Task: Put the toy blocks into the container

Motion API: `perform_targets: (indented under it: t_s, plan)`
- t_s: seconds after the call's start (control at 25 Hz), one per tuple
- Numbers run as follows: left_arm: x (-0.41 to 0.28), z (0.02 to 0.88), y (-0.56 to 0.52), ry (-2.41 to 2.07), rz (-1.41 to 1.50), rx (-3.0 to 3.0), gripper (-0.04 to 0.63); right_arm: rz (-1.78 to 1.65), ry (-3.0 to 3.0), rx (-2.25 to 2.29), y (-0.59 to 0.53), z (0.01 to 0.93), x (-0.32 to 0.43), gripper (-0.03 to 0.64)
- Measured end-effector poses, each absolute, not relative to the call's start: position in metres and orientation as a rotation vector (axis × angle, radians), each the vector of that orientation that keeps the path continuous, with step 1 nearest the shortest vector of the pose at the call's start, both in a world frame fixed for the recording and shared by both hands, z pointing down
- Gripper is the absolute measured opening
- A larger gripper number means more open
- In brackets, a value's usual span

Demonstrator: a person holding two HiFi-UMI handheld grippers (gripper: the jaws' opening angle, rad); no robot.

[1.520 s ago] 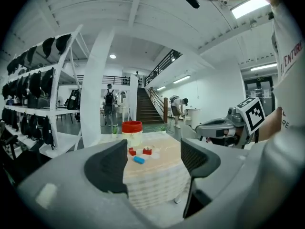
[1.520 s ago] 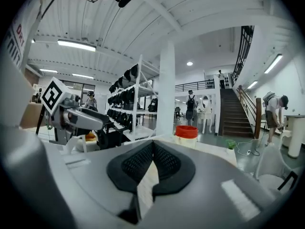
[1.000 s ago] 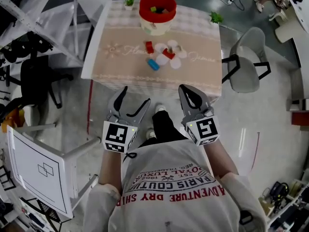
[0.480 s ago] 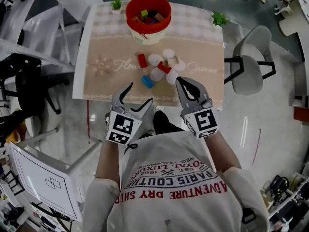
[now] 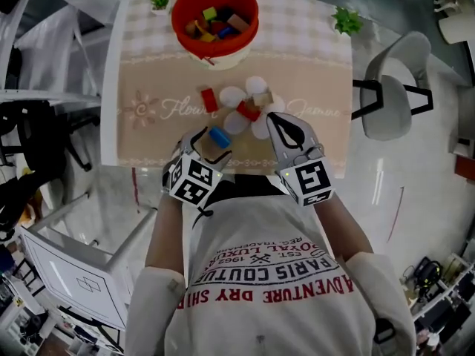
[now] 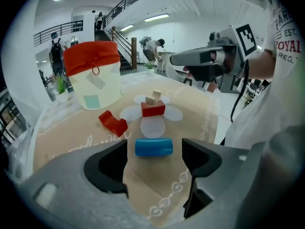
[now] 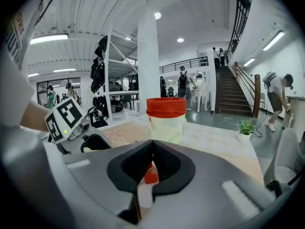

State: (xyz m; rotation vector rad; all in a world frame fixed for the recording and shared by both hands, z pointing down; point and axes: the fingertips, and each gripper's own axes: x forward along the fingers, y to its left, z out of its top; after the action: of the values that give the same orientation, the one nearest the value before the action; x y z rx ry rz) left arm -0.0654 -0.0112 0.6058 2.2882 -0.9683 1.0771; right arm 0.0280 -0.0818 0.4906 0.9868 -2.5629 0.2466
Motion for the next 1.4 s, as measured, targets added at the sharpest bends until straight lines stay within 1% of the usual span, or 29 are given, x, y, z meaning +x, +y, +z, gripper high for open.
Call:
perform_targets:
  t_s: [0.28,0.44,0.68,1.0,1.4]
  plan:
    - [-0.060,0.633,-0.021,-0.877,1.156,2.213,0.367,0.300,-2.541,0.963,-0.090,0.506,0.027,0.000]
    - [-0.061,0.637,-0.021,-0.845,1.179,2.202,0.311,0.307,-2.536,0.960,-0.090,0.510,0.025,0.000]
    - [-0.066,0.625,-0.025,-0.826,1.190,2.253,0.310,0.299,-2.526,0.983,-0.091,0.504,0.019,0.001]
    - [-0.080,0.550,-0.064,-0.948,1.051,2.420,0.310,0.230,-2.563,1.068,-0.110,0.460,0.000,0.000]
    - [-0.106,0.441,-0.130,-1.163,0.770,2.626,0.310,0.103,-2.590,1.194,-0.144,0.405,-0.022,0.000]
